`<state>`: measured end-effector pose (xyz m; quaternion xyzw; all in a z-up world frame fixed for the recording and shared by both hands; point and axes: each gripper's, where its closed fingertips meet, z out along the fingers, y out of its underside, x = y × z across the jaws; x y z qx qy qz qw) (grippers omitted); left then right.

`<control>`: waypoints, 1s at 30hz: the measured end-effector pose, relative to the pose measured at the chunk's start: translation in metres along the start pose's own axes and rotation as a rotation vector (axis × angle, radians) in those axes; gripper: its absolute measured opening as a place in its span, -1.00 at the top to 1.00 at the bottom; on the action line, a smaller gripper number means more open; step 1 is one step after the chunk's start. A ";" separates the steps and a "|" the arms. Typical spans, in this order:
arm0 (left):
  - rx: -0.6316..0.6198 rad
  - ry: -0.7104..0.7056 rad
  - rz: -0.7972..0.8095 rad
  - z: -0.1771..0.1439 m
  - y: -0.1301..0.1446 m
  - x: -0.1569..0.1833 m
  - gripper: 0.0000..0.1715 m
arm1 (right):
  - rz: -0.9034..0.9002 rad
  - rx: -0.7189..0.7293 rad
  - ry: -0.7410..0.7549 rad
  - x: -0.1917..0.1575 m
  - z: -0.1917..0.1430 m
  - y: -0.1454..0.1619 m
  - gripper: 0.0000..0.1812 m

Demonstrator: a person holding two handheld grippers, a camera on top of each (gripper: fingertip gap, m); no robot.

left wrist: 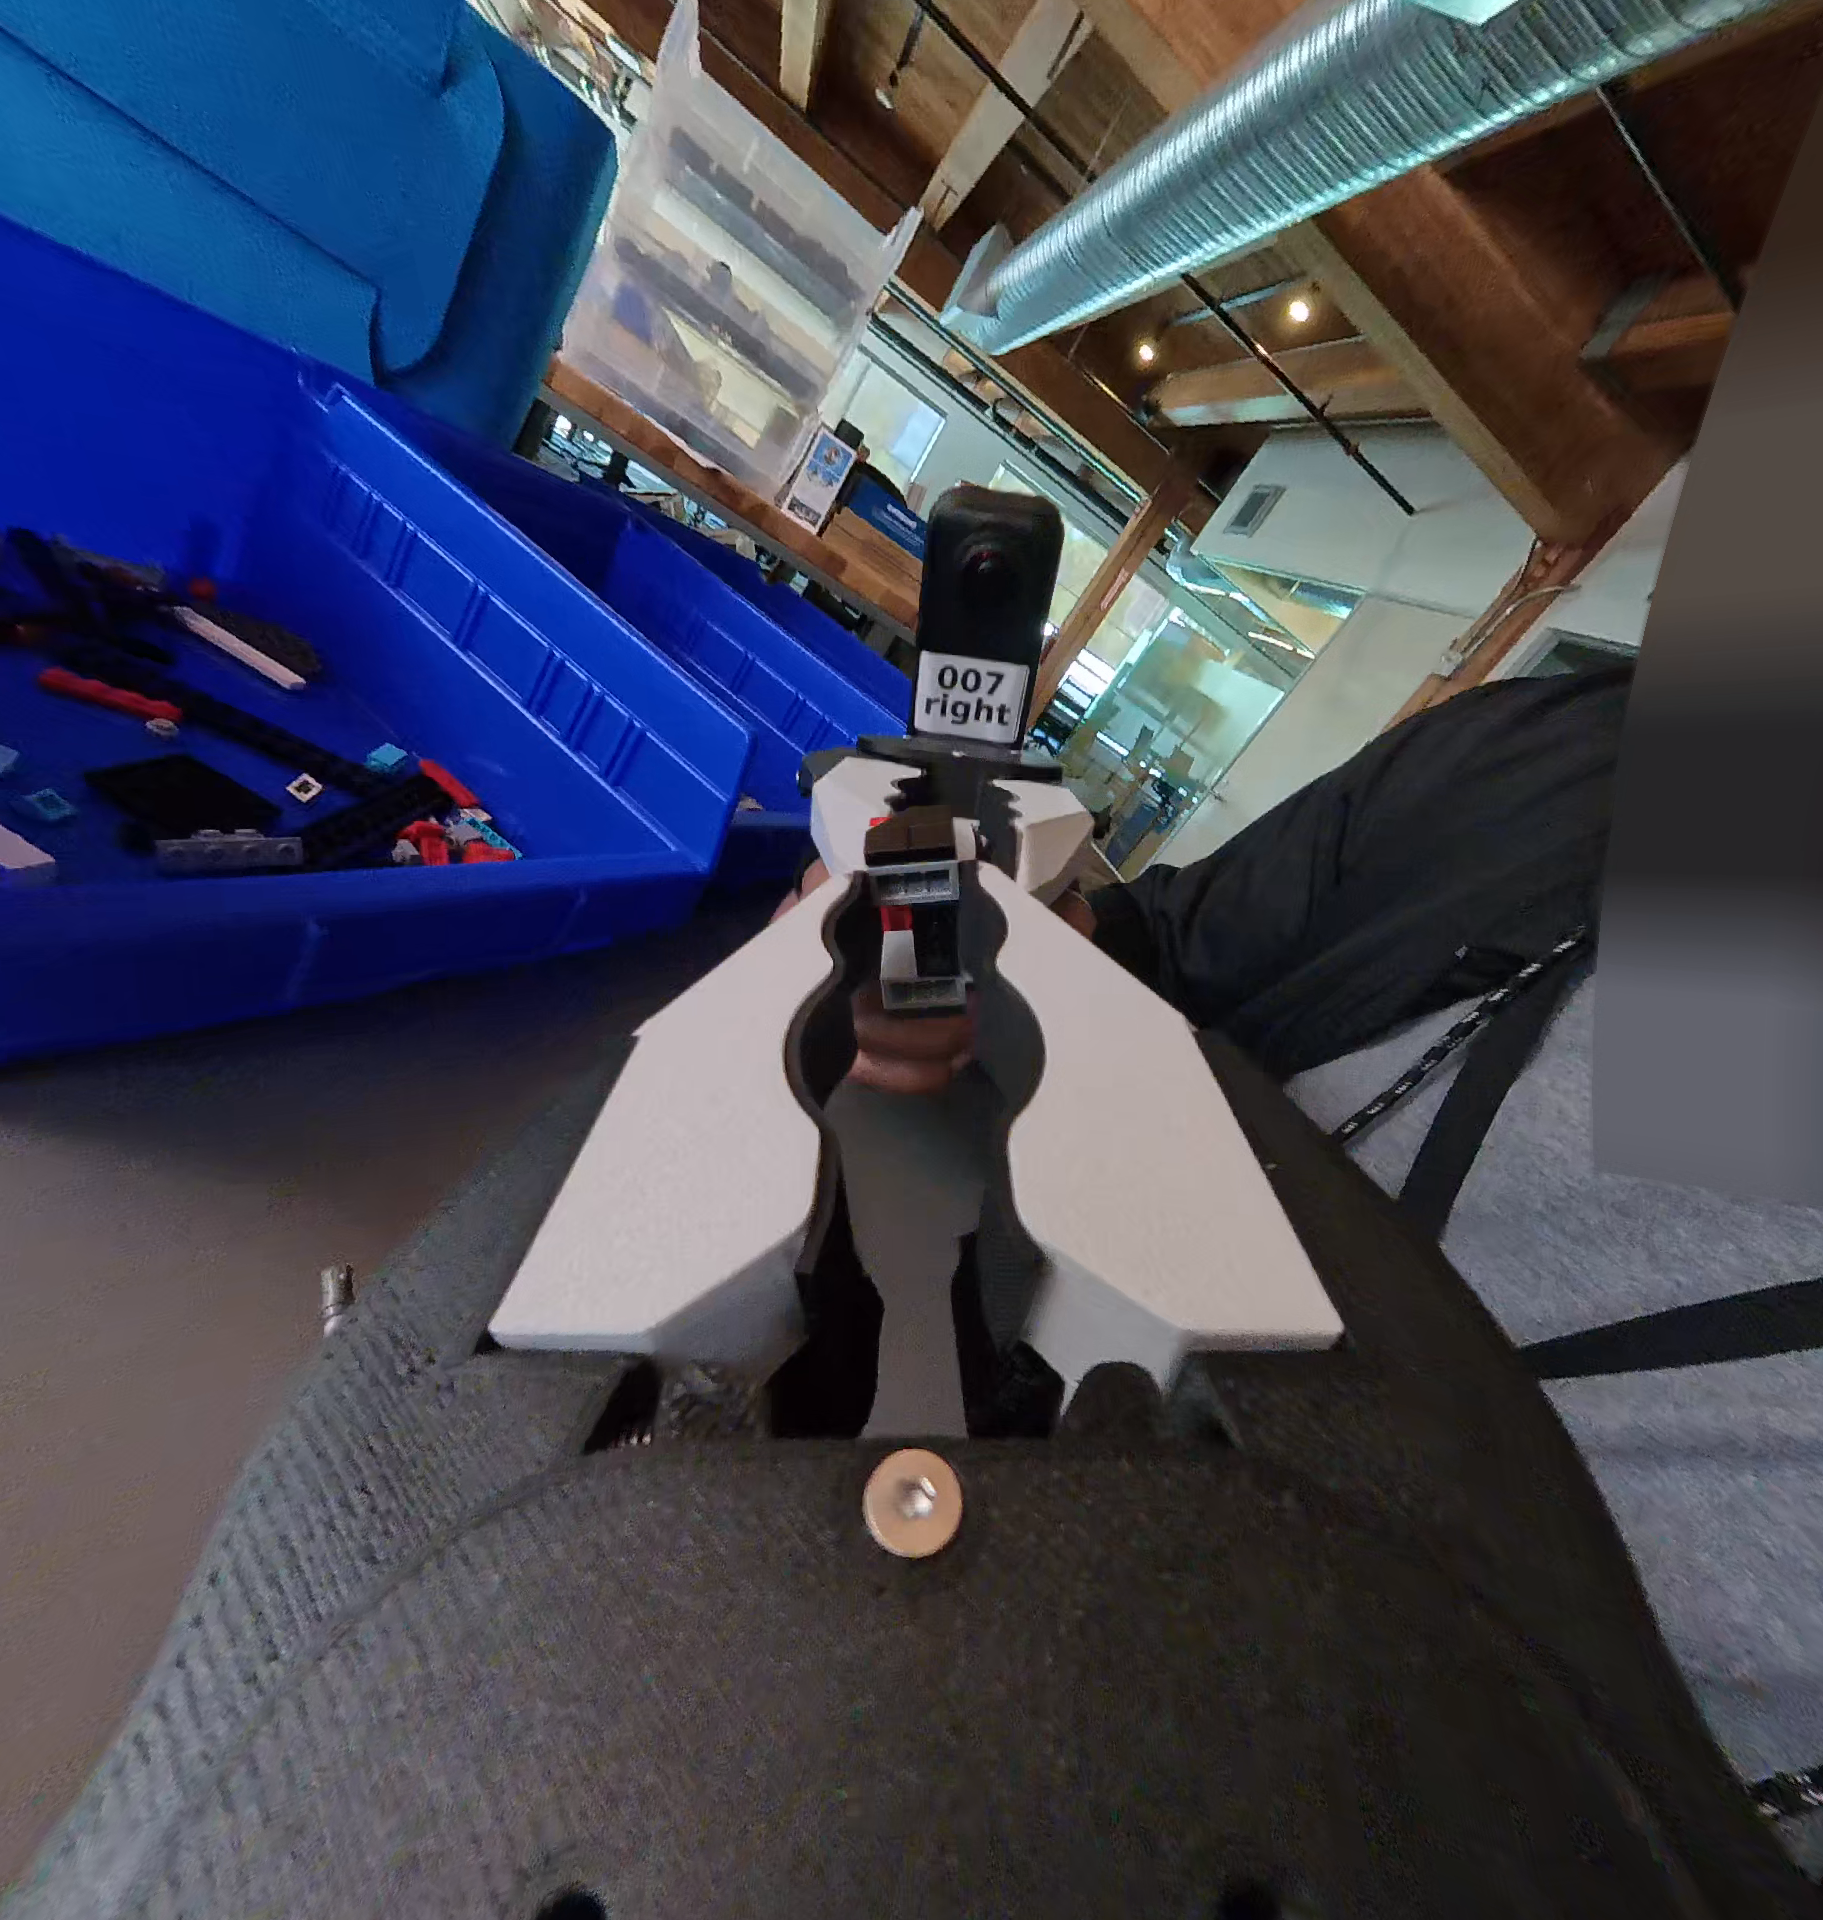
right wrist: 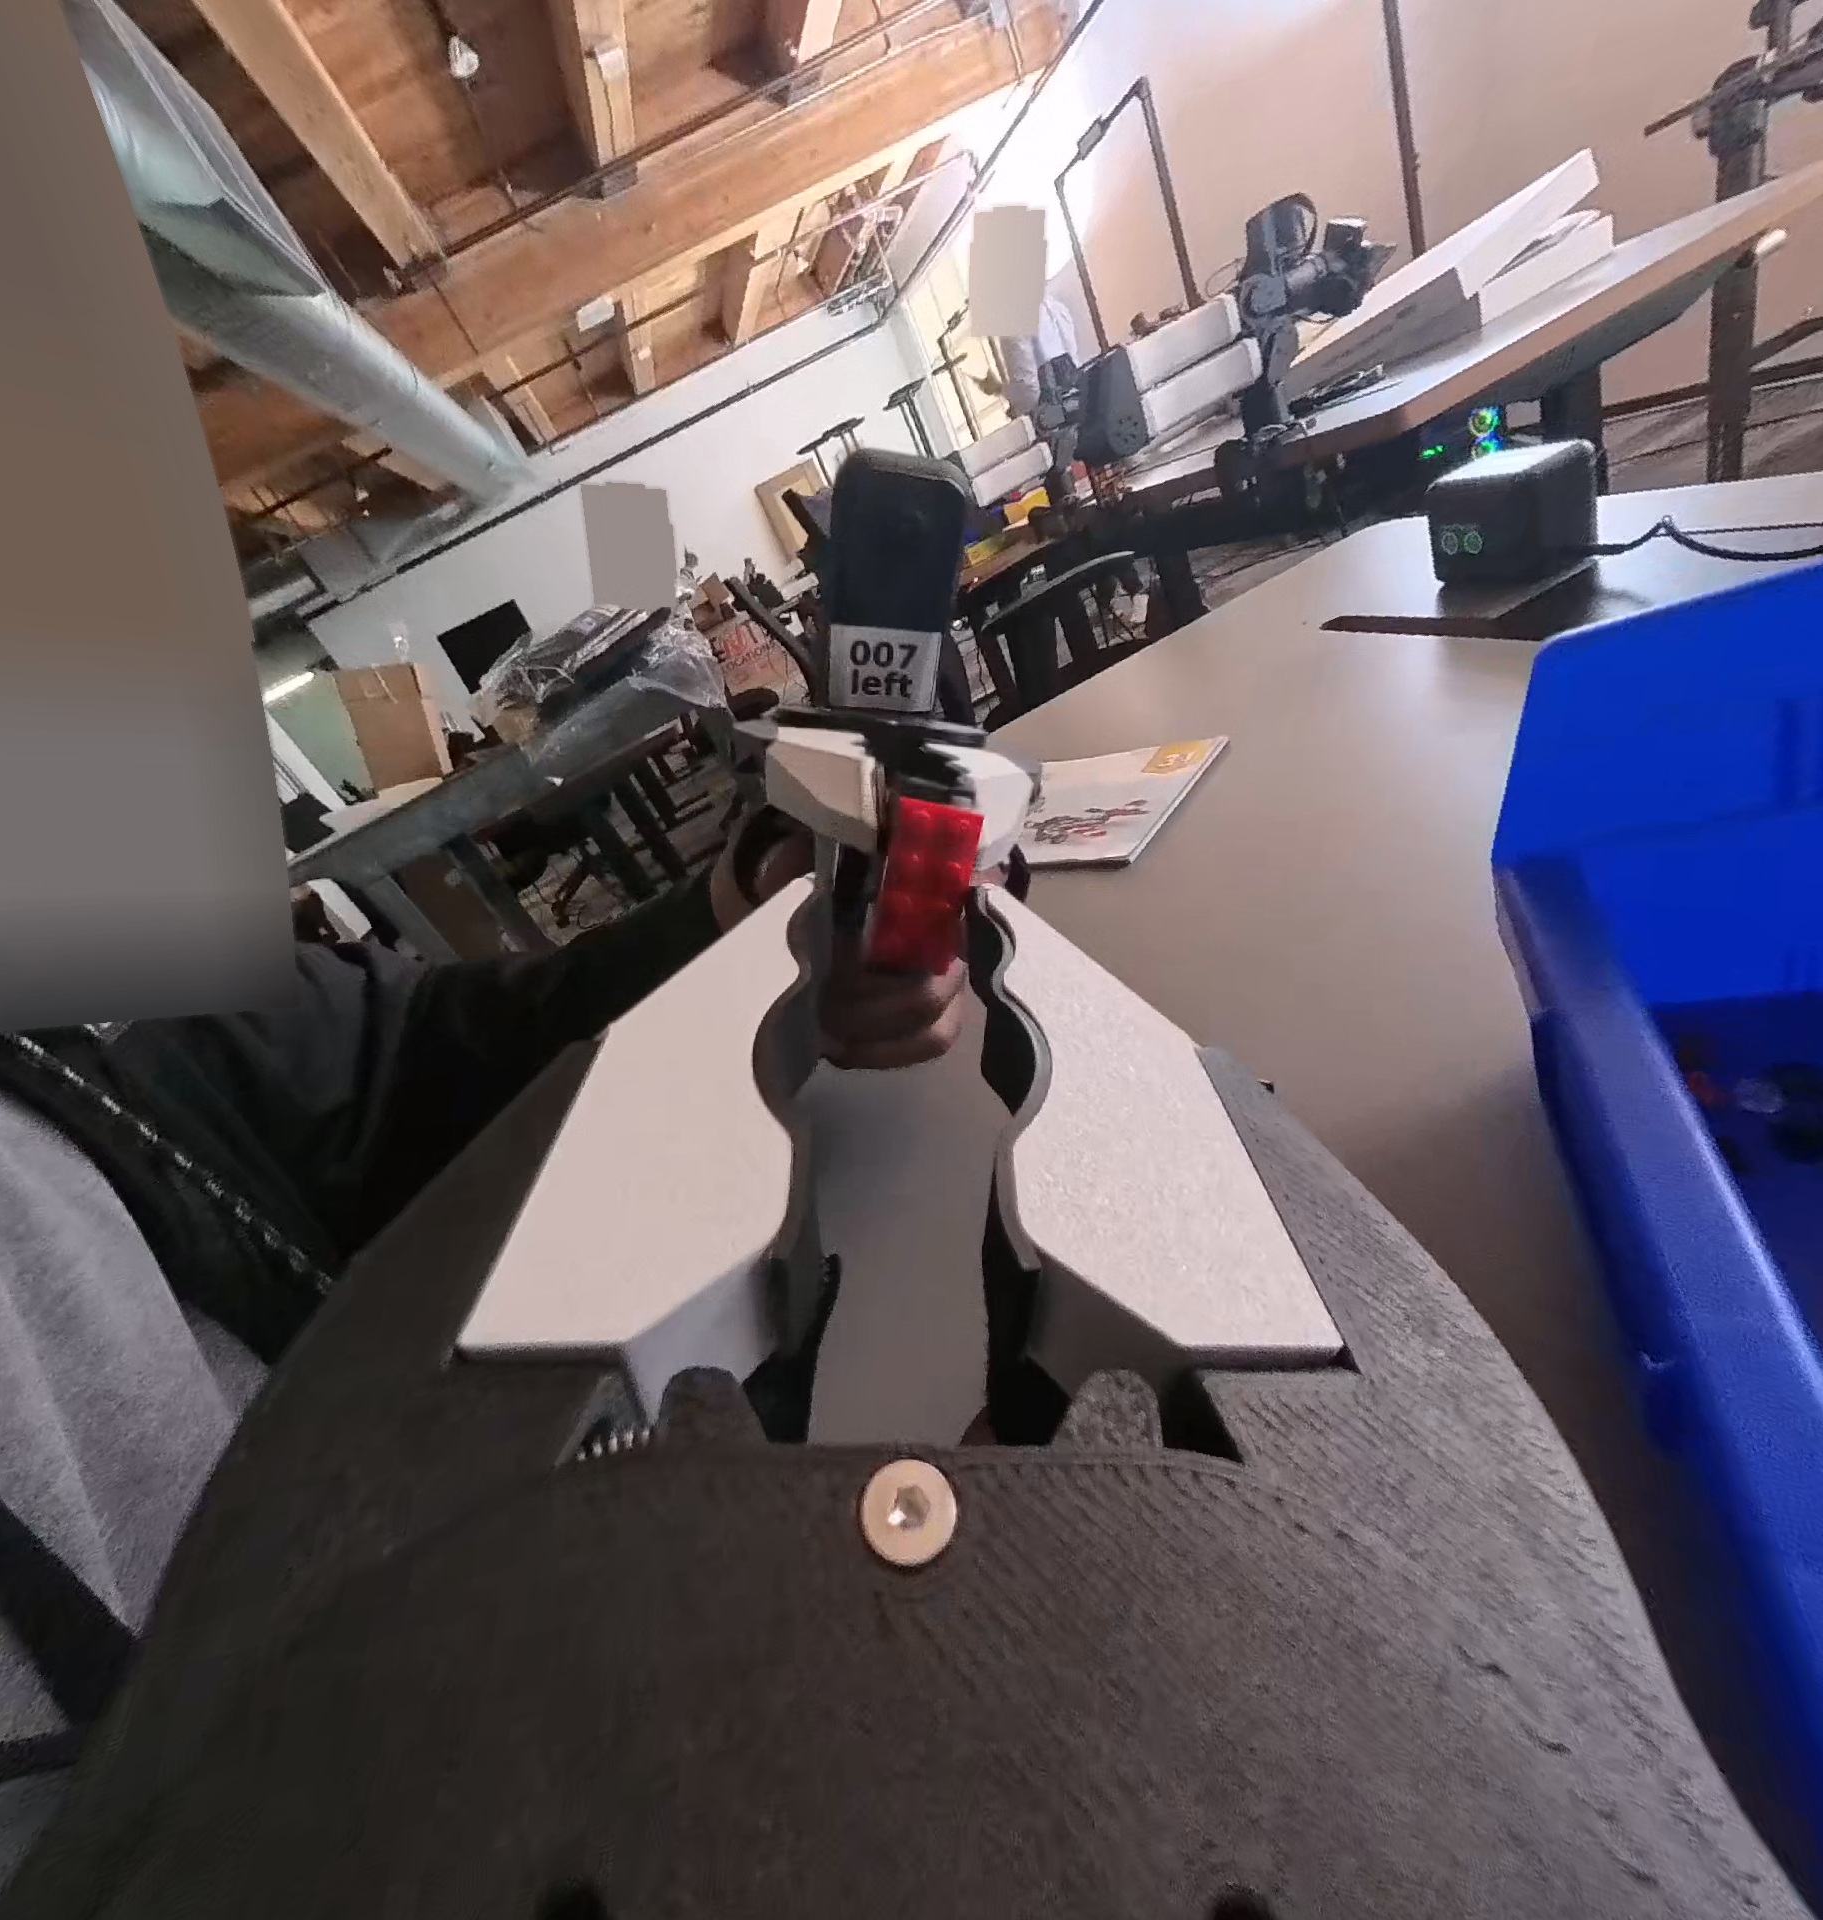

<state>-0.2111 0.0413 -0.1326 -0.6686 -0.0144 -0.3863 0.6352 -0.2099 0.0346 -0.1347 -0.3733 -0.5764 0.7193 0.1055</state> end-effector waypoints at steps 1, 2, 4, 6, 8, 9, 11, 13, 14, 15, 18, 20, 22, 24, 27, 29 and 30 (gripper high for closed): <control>-0.012 0.001 0.000 0.000 0.002 0.000 0.81 | -0.002 -0.002 0.001 0.001 -0.001 0.000 0.72; -0.021 0.001 0.001 0.001 0.004 -0.001 0.81 | -0.002 -0.007 0.003 0.001 -0.001 0.000 0.73; -0.038 0.006 0.006 0.002 0.007 0.000 0.81 | -0.002 -0.021 0.011 0.004 -0.001 0.002 0.74; -0.047 0.004 0.011 0.003 0.009 -0.001 0.81 | -0.005 -0.036 0.012 0.004 -0.001 0.004 0.75; -0.054 0.005 0.014 0.003 0.010 -0.001 0.81 | -0.016 -0.052 0.022 0.006 -0.001 0.006 0.78; -0.060 0.003 0.019 0.003 0.011 -0.001 0.81 | -0.020 -0.058 0.025 0.006 -0.001 0.007 0.79; -0.066 -0.002 0.026 0.003 0.012 -0.002 0.81 | -0.023 -0.062 0.023 0.006 -0.001 0.007 0.81; -0.067 0.000 0.032 0.002 0.012 -0.001 0.81 | -0.032 -0.059 0.025 0.006 -0.001 0.007 0.81; -0.066 0.003 0.036 0.002 0.012 -0.001 0.81 | -0.039 -0.055 0.026 0.005 -0.001 0.007 0.81; -0.063 0.009 0.036 0.002 0.012 -0.001 0.81 | -0.045 -0.051 0.028 0.005 0.000 0.006 0.82; -0.057 0.018 0.028 0.001 0.011 -0.001 0.81 | -0.041 -0.041 0.034 0.005 0.000 0.006 0.82; -0.038 0.024 0.013 -0.001 0.008 -0.001 0.81 | -0.026 -0.013 0.058 0.009 -0.002 0.002 0.82; 0.042 0.032 -0.023 -0.014 -0.007 -0.003 0.81 | 0.004 0.048 0.101 0.021 -0.011 -0.009 0.82; 0.067 -0.006 -0.026 -0.025 -0.016 -0.011 0.81 | 0.026 0.082 0.121 0.029 -0.018 -0.018 0.82; 0.015 -0.020 -0.041 -0.025 -0.008 -0.014 0.81 | 0.044 0.078 0.122 0.031 -0.018 -0.016 0.82; -0.034 -0.028 -0.049 -0.018 0.002 -0.016 0.81 | 0.046 0.053 0.121 0.030 -0.015 -0.011 0.82; -0.050 -0.029 -0.054 -0.015 0.007 -0.017 0.81 | 0.043 0.034 0.125 0.030 -0.014 -0.008 0.82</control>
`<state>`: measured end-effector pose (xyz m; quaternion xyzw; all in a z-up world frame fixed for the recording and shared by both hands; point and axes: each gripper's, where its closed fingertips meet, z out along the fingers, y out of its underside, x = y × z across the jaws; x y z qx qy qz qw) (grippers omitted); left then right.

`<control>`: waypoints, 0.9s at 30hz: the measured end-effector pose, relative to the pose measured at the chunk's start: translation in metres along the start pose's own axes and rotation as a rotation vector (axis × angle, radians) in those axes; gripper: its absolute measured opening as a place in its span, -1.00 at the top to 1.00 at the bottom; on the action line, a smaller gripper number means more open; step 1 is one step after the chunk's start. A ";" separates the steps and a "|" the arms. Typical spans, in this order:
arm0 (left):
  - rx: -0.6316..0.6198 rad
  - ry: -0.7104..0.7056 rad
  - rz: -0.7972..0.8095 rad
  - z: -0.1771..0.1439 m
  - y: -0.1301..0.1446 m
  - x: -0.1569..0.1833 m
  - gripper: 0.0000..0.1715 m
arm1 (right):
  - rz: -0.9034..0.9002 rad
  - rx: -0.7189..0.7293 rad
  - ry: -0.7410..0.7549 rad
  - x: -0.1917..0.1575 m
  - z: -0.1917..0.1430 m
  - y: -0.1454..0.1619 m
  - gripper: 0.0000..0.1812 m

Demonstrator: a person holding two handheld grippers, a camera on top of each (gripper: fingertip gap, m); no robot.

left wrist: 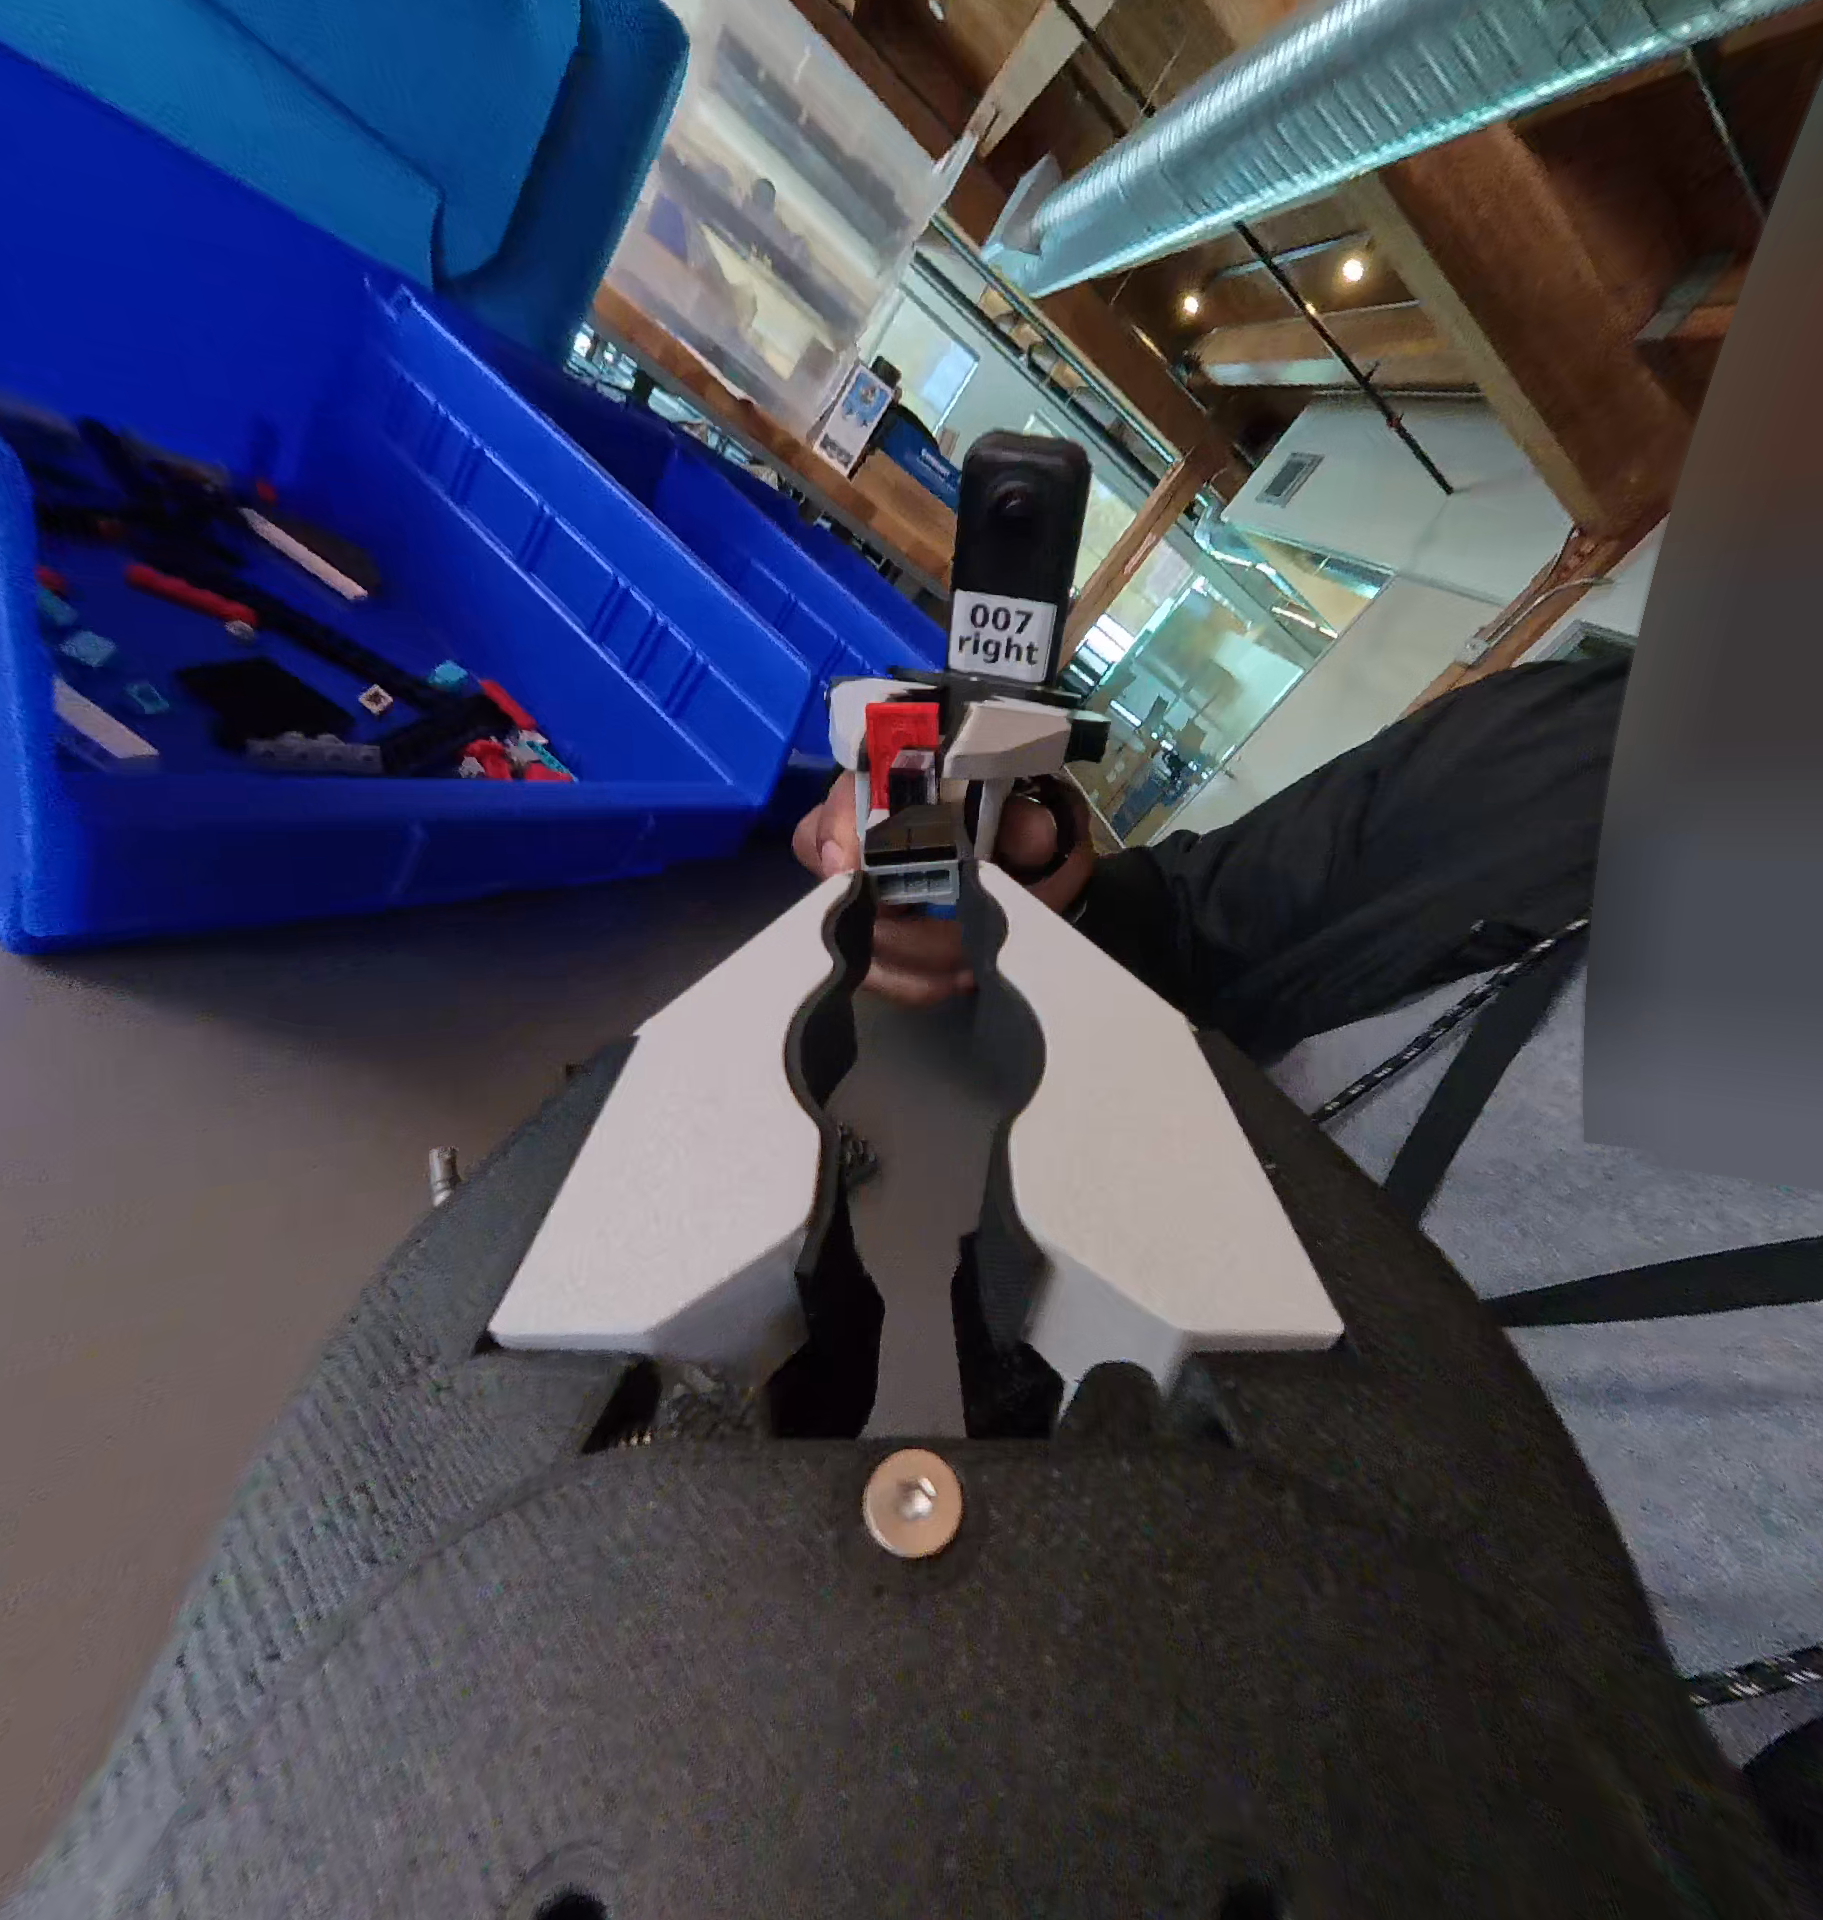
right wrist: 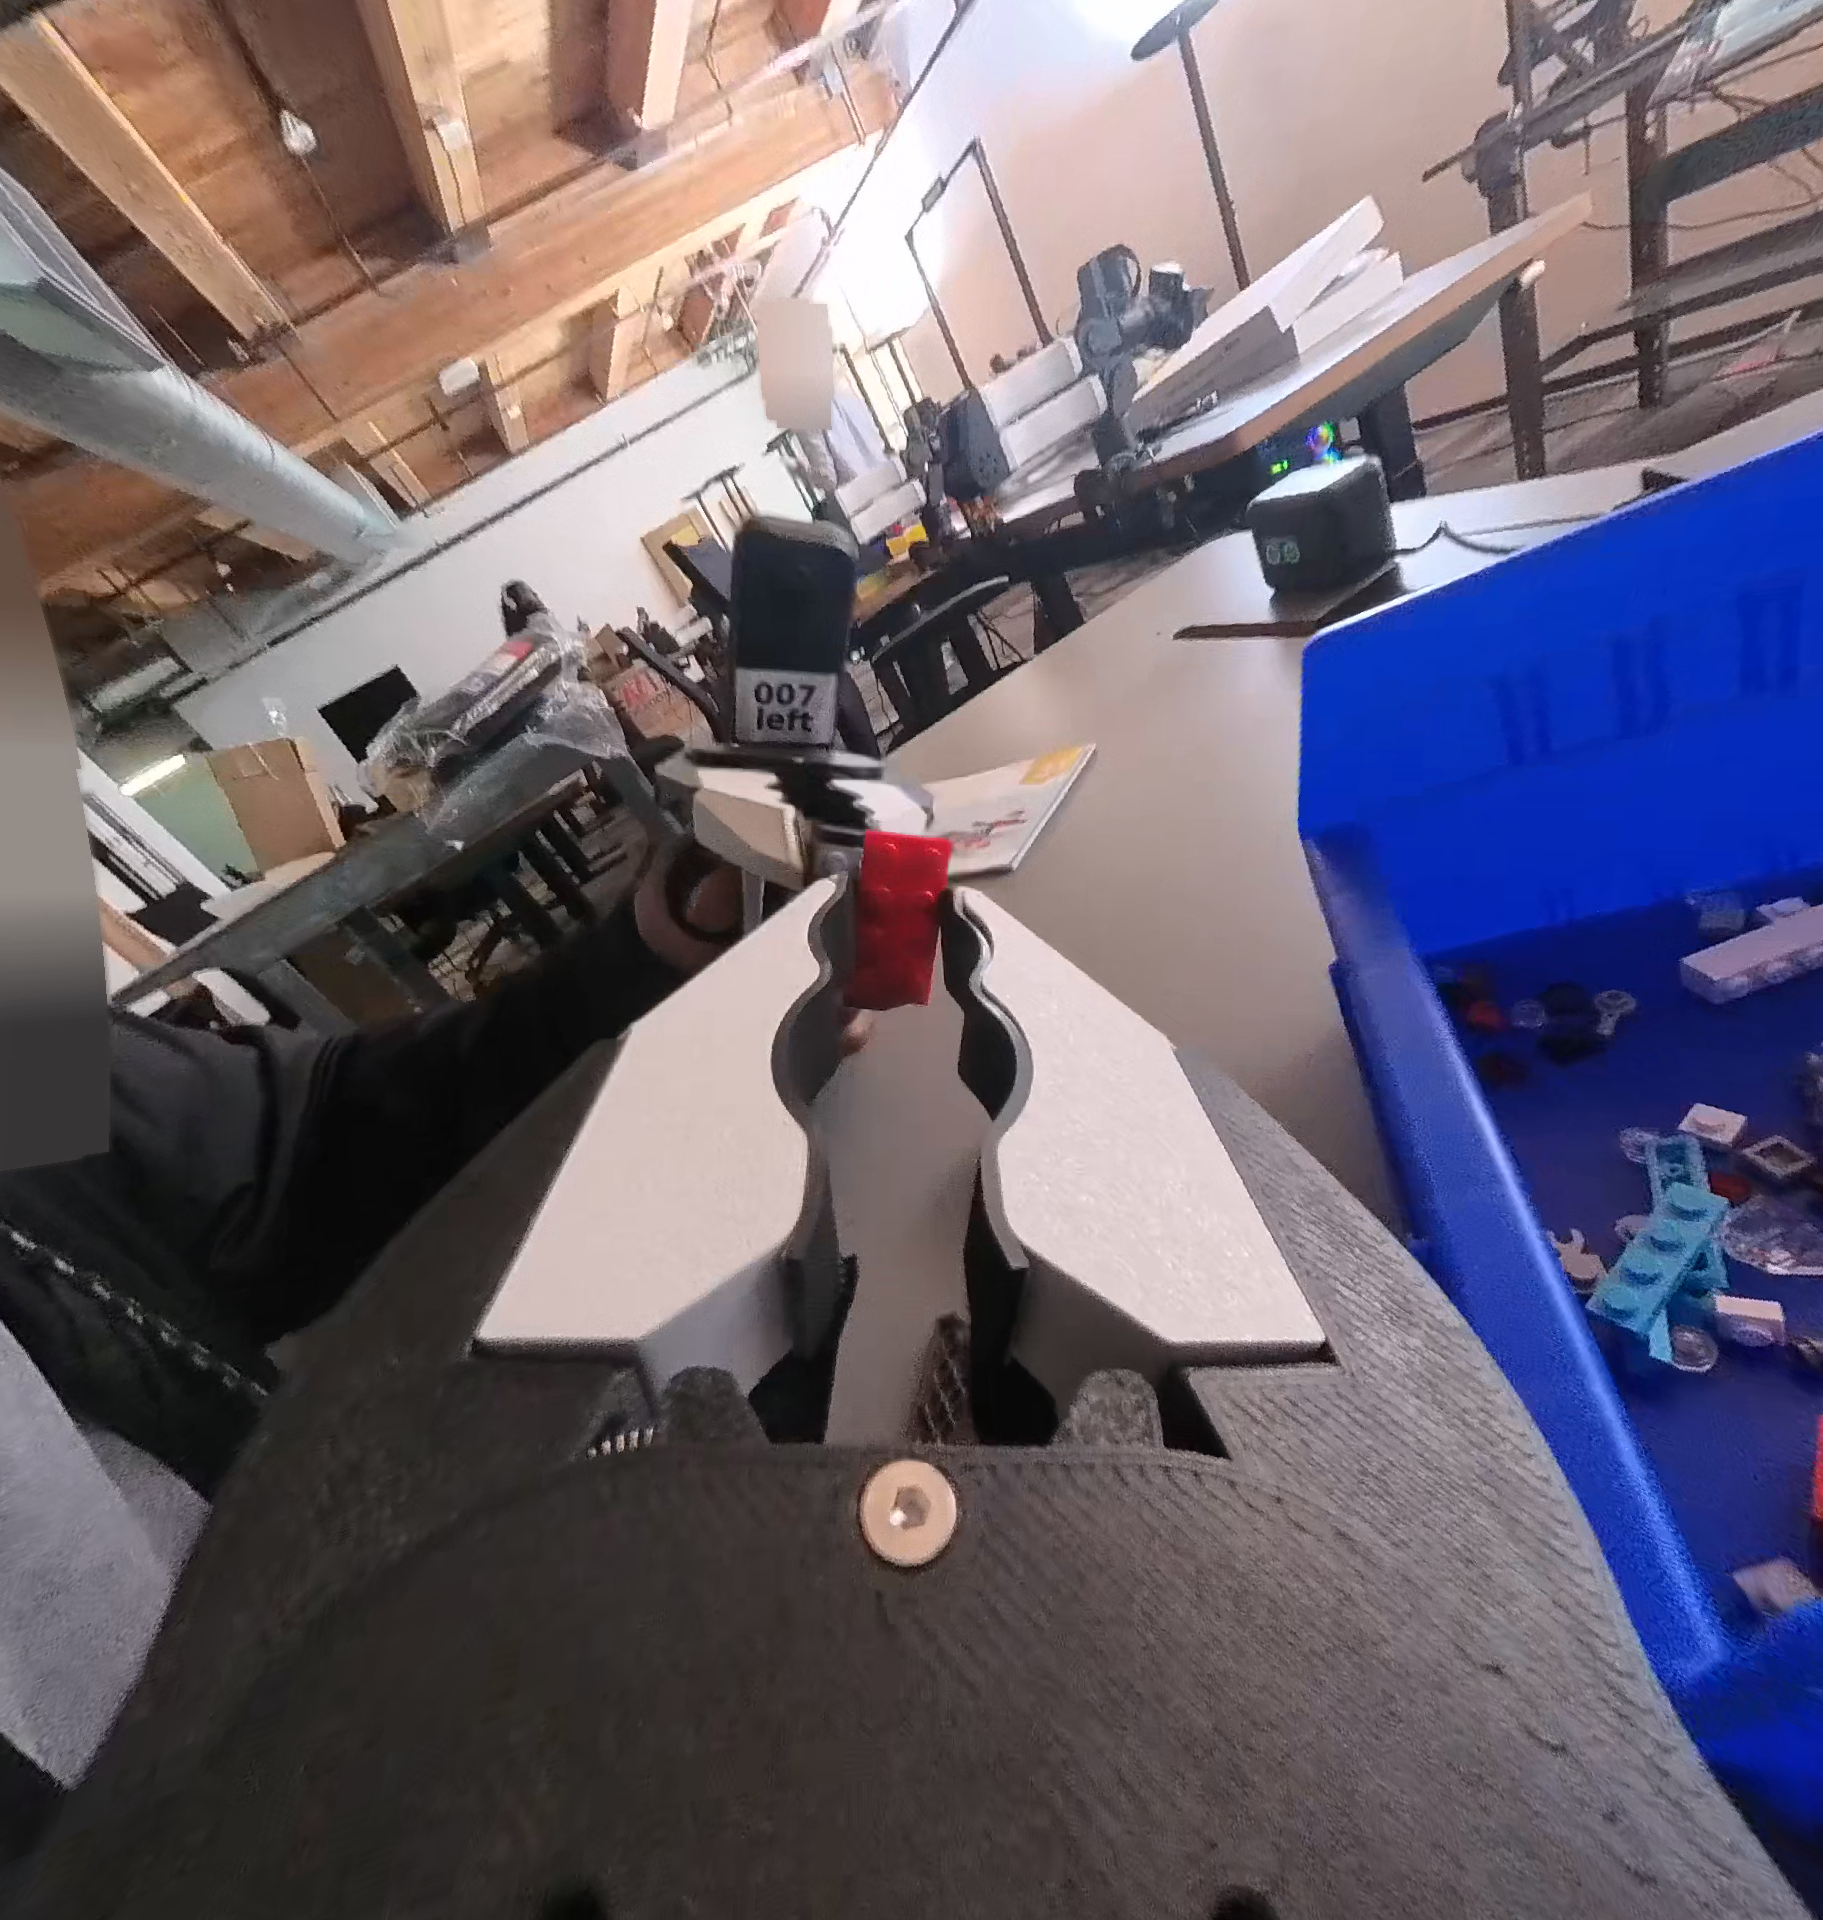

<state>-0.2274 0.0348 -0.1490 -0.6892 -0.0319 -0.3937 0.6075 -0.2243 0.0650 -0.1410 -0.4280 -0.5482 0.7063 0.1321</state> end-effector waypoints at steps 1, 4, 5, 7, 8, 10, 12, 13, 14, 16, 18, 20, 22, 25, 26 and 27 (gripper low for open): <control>-0.007 0.002 -0.004 0.002 0.002 0.000 0.81 | -0.008 -0.030 0.000 0.000 0.001 0.004 0.82; -0.007 0.011 -0.013 0.002 0.003 0.000 0.81 | -0.025 -0.181 -0.019 -0.004 0.007 0.029 0.82; -0.006 0.016 -0.015 0.002 0.002 0.001 0.81 | -0.023 -0.237 -0.034 -0.006 0.009 0.039 0.82; -0.013 0.024 -0.010 0.001 0.003 0.003 0.81 | -0.025 -0.309 -0.047 -0.009 0.011 0.054 0.82; -0.021 0.023 0.002 0.002 0.004 0.003 0.81 | -0.032 -0.350 -0.047 -0.010 0.012 0.063 0.82; -0.041 0.019 0.029 0.003 0.007 0.004 0.81 | -0.063 -0.417 -0.023 -0.007 0.013 0.076 0.81; -0.049 0.015 0.034 0.003 0.008 0.005 0.81 | -0.082 -0.475 -0.001 -0.004 0.013 0.088 0.81; -0.055 0.010 0.036 0.003 0.008 0.004 0.81 | -0.083 -0.485 0.003 -0.003 0.013 0.091 0.81; -0.070 0.001 0.038 0.003 0.010 0.002 0.81 | -0.083 -0.485 0.003 -0.004 0.013 0.091 0.81; -0.128 -0.033 0.048 0.002 0.019 -0.003 0.81 | -0.081 -0.480 0.003 -0.003 0.012 0.090 0.81; -0.202 -0.079 0.051 0.001 0.030 -0.010 0.81 | -0.073 -0.472 0.006 -0.002 0.012 0.088 0.81; -0.288 -0.135 0.057 -0.001 0.043 -0.019 0.81 | -0.051 -0.454 0.000 -0.002 0.011 0.083 0.81; -0.362 -0.184 0.055 -0.003 0.054 -0.027 0.81 | -0.022 -0.435 -0.011 -0.003 0.010 0.078 0.81; -0.452 -0.220 0.058 -0.005 0.070 -0.032 0.81 | 0.016 -0.414 -0.016 -0.001 0.008 0.072 0.82; -0.485 -0.230 0.068 -0.005 0.075 -0.033 0.81 | 0.030 -0.406 -0.017 0.000 0.007 0.070 0.82; -0.521 -0.238 0.083 -0.005 0.081 -0.033 0.81 | 0.043 -0.399 -0.021 0.000 0.007 0.069 0.82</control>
